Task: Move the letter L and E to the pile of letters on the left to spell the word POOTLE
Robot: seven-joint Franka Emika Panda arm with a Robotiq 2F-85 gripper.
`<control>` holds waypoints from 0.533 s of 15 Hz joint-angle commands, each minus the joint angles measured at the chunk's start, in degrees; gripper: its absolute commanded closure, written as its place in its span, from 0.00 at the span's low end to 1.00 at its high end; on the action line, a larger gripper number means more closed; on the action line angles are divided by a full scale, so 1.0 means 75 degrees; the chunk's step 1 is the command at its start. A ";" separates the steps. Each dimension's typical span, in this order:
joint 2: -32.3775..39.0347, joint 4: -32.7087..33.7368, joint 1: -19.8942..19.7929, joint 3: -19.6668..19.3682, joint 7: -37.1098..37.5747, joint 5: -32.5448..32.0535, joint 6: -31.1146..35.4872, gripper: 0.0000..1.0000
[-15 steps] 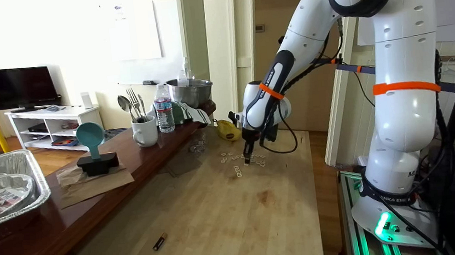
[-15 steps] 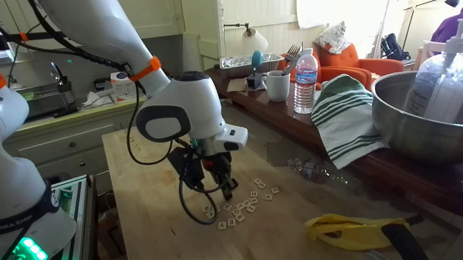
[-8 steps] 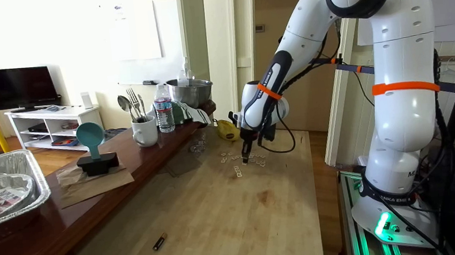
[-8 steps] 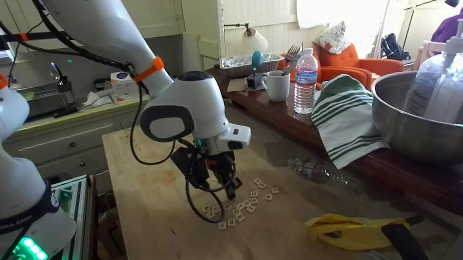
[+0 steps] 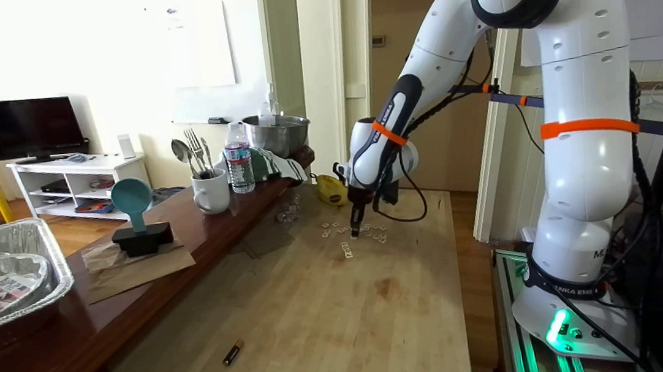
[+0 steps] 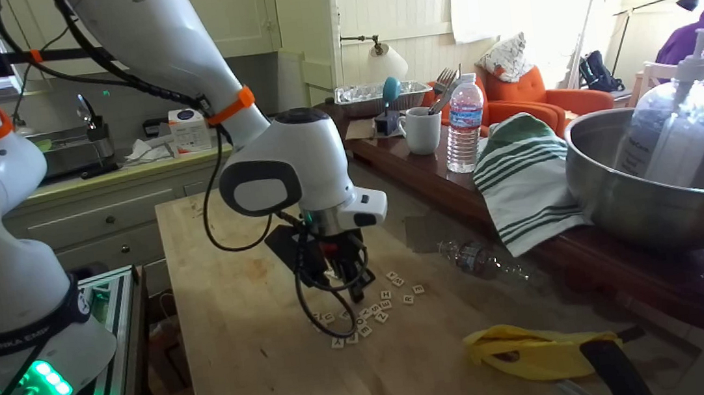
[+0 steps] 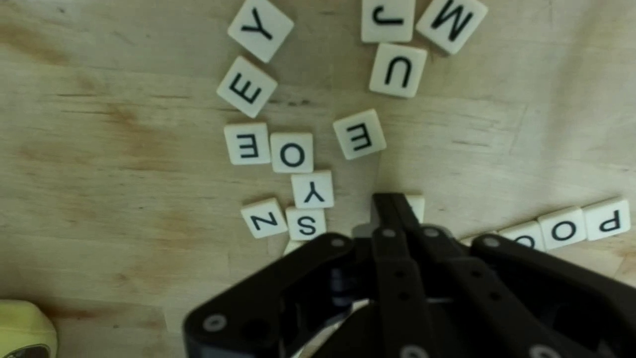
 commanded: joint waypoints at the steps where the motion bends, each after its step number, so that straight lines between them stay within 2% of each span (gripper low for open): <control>1: 0.0812 0.0305 -0.0239 0.0210 -0.0396 0.0029 0.0281 1.00; 8: 0.1040 0.0434 -0.0250 0.0306 -0.0810 -0.0035 0.0301 1.00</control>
